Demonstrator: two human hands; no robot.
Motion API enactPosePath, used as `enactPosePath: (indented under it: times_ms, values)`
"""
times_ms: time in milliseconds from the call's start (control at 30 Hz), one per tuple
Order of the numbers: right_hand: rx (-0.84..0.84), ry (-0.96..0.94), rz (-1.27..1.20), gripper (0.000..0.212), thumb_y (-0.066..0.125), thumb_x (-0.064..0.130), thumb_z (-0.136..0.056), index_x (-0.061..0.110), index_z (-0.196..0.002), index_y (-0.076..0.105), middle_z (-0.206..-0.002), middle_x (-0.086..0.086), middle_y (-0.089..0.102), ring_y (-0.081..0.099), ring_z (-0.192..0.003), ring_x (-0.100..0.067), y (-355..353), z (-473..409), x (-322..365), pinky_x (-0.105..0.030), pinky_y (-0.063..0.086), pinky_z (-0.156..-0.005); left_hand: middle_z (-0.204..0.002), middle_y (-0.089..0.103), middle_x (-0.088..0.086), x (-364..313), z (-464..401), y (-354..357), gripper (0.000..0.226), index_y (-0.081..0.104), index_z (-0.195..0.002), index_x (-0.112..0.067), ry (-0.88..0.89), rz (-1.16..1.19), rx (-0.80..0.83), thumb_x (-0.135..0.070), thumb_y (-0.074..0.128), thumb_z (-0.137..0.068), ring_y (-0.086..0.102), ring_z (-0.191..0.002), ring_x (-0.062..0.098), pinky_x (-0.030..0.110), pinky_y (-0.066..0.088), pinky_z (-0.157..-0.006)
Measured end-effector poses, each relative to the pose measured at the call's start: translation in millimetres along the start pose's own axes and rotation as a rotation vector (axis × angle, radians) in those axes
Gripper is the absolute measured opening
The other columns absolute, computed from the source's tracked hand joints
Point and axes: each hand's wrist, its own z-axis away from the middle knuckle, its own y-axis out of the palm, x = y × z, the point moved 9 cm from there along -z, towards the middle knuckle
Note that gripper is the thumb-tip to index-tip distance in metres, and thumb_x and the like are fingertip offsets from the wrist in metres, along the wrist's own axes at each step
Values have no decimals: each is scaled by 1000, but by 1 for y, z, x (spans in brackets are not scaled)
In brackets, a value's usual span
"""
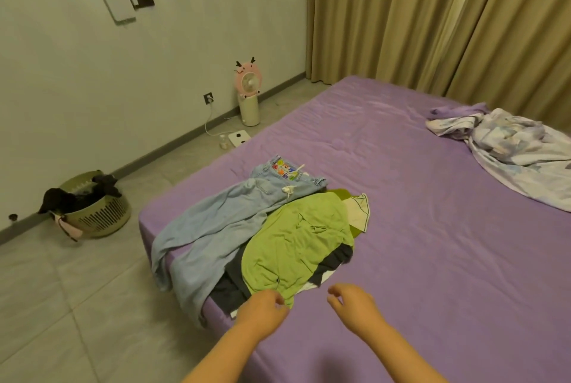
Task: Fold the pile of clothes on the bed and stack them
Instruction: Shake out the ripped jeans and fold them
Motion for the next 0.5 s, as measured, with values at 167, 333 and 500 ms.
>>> enactPosePath:
  times_ms: [167,333,500]
  values:
    - [-16,-40,10,27,41,30,-97,18,-108,62,-107,1,62,56,-106,-22,-17,-52,21,-27,40,-79,-115,66,-4,5,-41,-21,33,62,-115,-26,-5,11,15,-44,50,-90,60,-107,18,27,46,-85]
    - [-52,9,-19,29,40,34,-98,22,-115,61,-112,3,63,57,-108,-20,-21,-122,40,-27,40,-81,-121,63,-3,18,-109,-58,35,61,-119,-26,34,-57,49,-43,49,-91,57,-111,17,27,46,-88]
    - [-68,138,-86,32,42,37,-98,23,-121,59,-117,3,63,56,-109,-16,-16,-190,58,-25,41,-82,-125,60,-2,30,-188,-103,36,59,-122,-26,101,-140,131,-43,47,-93,56,-114,17,28,46,-93]
